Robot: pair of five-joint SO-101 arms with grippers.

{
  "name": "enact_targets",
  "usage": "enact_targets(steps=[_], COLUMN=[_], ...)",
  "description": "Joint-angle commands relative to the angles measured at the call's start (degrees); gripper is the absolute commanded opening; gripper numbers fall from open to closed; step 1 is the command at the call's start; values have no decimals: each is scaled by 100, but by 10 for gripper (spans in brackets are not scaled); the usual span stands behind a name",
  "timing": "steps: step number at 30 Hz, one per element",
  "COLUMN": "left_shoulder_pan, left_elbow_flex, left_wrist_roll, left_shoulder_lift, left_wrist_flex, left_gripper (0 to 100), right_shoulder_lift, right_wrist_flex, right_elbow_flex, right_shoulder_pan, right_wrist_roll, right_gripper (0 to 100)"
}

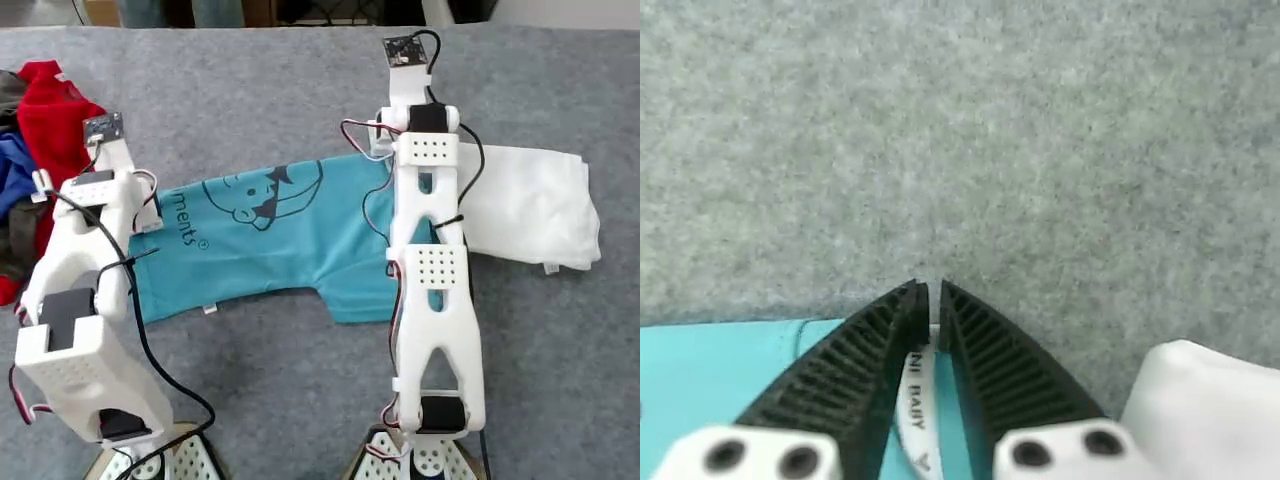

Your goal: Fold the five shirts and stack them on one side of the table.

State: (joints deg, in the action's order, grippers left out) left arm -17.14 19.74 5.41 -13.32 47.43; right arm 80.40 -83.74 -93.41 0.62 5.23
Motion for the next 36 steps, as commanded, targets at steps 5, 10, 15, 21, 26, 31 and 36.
enact_targets(steps=[5,10,15,21,26,31,36], left_shoulder_pan=[-163,-154,-48,-286,-224,-215,-233], left_elbow_flex=[119,101,66,251,1024,1569,1613], left_wrist_roll=[53,79,105,879,747,589,580], left_shoulder_lift=[273,290,290,624,1231,1767,1776], left_wrist_flex=[-123,-132,-369,-440,-1064,-1503,-1591], left_gripper=[29,29,30,30,30,30,30], right_shoulder_lift=[-549,-796,-1490,-2237,-3231,-4998,-6765], right_wrist_flex=[70,-255,-1389,-1758,-1776,-1749,-1345], right_elbow_flex=[-233,-233,-242,-31,1103,4251,7398], right_shoulder_pan=[149,-44,-308,-440,-211,-70,-62], right_wrist_roll=[88,659,1899,2585,3235,4404,5749], right_gripper=[38,38,39,39,38,36,38])
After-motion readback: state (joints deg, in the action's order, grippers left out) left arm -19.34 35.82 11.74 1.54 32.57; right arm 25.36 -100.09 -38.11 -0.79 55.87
